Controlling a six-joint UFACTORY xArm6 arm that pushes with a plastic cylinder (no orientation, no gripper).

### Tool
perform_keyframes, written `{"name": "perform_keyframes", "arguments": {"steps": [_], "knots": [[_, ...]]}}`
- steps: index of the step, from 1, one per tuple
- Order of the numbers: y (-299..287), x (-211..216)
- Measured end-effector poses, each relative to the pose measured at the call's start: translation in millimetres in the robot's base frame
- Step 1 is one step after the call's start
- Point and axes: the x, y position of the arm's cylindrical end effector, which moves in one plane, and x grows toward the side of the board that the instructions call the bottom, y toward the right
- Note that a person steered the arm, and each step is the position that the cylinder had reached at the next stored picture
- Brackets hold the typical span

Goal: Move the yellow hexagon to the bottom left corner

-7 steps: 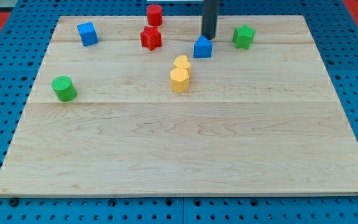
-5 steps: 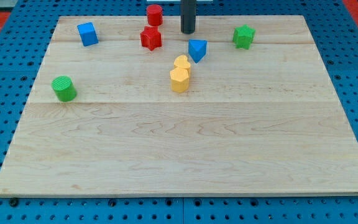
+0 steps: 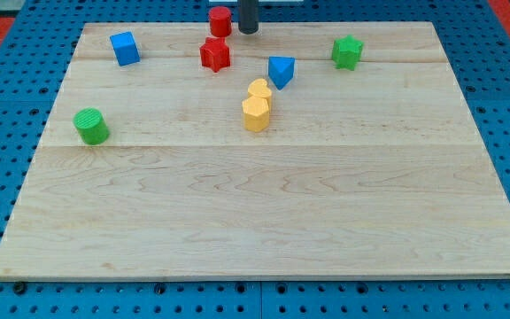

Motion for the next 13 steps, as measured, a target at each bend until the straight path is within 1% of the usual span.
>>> {"name": "perform_keyframes", "arguments": {"steps": [2,3,6,7,8,9,10,11,12,13], "knots": [[-4.9,6.4],[-4.9,25.7],[2.3,160.5],[15.7,194.4],[18.1,244.8],[33.9,244.4],[41.8,259.4],[38.6,282.9],[37.8,292.4],[37.8,292.4]]}}
